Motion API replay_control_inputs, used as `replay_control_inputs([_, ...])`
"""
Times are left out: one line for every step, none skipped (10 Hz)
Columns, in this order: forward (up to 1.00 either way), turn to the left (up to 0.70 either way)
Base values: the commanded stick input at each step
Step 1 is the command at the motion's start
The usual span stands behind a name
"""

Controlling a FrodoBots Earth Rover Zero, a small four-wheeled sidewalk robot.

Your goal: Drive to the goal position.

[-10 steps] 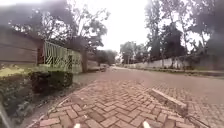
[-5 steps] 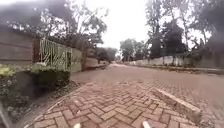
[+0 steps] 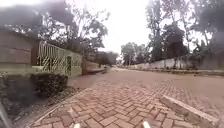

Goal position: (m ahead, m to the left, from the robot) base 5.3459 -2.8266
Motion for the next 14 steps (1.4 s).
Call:
replay_control_inputs([0.50, 0.06])
replay_control_inputs([0.50, 0.06])
replay_control_inputs([0.50, 0.05])
replay_control_inputs([0.50, 0.04])
replay_control_inputs([0.50, 0.02])
replay_control_inputs([0.50, 0.01])
replay_control_inputs([0.50, 0.00])
replay_control_inputs([0.50, 0.00])
replay_control_inputs([0.50, 0.00])
replay_control_inputs([0.50, 0.00])
replay_control_inputs([0.50, 0.00])
replay_control_inputs([0.50, 0.01])
replay_control_inputs([0.50, 0.02])
replay_control_inputs([0.50, 0.04])
